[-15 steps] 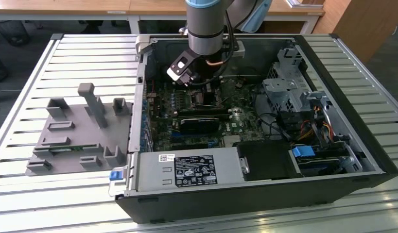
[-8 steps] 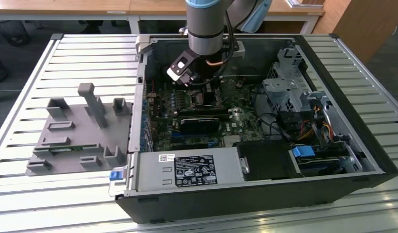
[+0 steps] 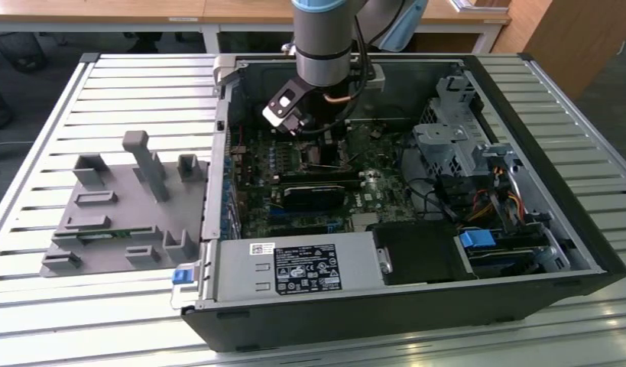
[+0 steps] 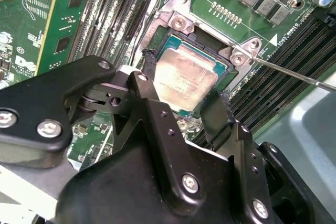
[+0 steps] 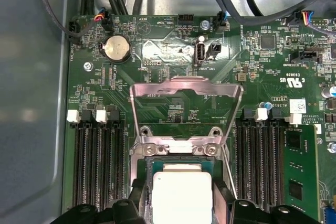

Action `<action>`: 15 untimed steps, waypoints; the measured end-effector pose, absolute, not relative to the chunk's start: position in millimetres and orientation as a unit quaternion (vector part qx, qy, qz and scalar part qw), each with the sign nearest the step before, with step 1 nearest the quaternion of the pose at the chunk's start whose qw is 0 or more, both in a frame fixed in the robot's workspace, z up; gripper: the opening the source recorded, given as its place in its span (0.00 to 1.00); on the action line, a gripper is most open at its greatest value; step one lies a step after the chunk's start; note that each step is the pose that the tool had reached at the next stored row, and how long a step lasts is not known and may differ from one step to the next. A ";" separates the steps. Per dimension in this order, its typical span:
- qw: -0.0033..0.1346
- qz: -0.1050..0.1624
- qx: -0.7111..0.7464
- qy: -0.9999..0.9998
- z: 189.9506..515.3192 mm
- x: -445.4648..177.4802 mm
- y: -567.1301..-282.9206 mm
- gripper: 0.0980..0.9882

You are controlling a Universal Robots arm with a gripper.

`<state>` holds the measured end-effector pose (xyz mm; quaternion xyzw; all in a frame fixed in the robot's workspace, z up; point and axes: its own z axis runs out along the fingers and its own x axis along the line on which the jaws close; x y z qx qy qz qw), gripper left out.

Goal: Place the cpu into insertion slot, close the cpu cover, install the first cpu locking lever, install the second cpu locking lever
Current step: 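Place the cpu into insertion slot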

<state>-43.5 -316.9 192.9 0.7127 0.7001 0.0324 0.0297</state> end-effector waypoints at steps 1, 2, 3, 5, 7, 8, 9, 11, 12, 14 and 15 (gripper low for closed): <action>0.030 0.032 0.713 0.700 192.8 -43.5 -316.5 0.58; 0.030 0.032 0.713 0.700 192.7 -43.3 -316.2 0.58; 0.030 0.032 0.713 0.700 192.6 -43.3 -316.1 0.58; 0.030 0.032 0.713 0.700 192.6 -43.3 -316.1 0.58; 0.030 0.032 0.713 0.700 192.6 -43.3 -316.1 0.58; 0.030 0.032 0.713 0.700 193.1 -43.3 -316.1 0.58; 0.030 0.032 0.713 0.700 193.7 -43.3 -316.1 0.58; 0.030 0.032 0.713 0.700 195.6 -43.3 -316.1 0.58; 0.030 0.032 0.713 0.700 197.1 -43.3 -316.0 0.58; 0.029 0.032 0.713 0.700 201.5 -43.2 -316.0 0.58; 0.028 0.031 0.713 0.700 203.6 -43.1 -316.1 0.58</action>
